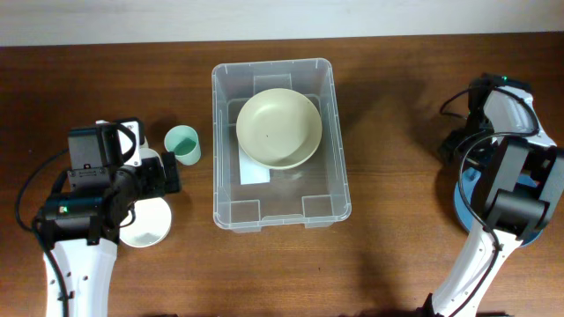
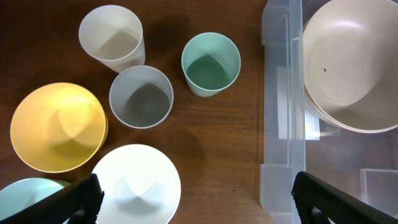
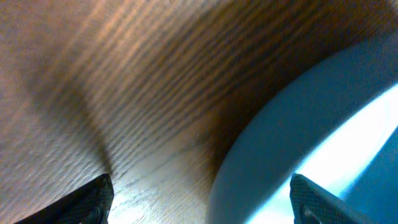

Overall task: Pack container
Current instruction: 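Move the right gripper to the dark-teal bowl and grasp its rim, then carry the dark-teal bowl into the container, stack it, release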

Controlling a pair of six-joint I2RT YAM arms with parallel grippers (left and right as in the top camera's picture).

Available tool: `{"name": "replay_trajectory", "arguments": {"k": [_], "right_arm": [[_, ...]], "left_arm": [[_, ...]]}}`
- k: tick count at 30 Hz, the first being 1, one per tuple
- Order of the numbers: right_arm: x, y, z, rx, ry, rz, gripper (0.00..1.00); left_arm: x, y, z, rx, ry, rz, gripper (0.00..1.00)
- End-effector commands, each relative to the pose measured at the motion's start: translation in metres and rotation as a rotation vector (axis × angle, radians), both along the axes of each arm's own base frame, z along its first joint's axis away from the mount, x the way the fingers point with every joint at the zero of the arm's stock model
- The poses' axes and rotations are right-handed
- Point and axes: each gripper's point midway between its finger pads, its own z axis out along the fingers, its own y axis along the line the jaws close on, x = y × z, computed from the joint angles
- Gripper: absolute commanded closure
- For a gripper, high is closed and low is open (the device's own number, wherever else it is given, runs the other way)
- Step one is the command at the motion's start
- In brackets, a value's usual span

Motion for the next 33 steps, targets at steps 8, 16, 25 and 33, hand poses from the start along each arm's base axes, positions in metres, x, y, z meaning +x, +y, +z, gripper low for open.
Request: {"name": "replay_trajectory", "arguments": {"k": [8, 16, 25, 33], "right_arm": [[-0.0169, -0.0058, -0.0174, 0.008, 0.043, -0.049, 0.34], [-0.0169, -0.0058, -0.0174, 0.008, 0.043, -0.05, 0.6], [-0.0169, -0.0058, -0.0174, 0.008, 0.043, -0.05, 0.92], [-0.0146, -0.0054, -0.0137, 0.01, 0.038, -0.036, 0.96]], "left_arm": [[0.0032, 0.0026, 0.0093, 0.004, -0.025, 0.016, 0.0], [0.0032, 0.0026, 0.0093, 0.004, -0.025, 0.016, 0.01], [0.0032, 0.0026, 0.0093, 0.004, -0.025, 0.016, 0.01], [0.0032, 0.0026, 0.0092, 0.004, -0.025, 0.016, 0.01]]}}
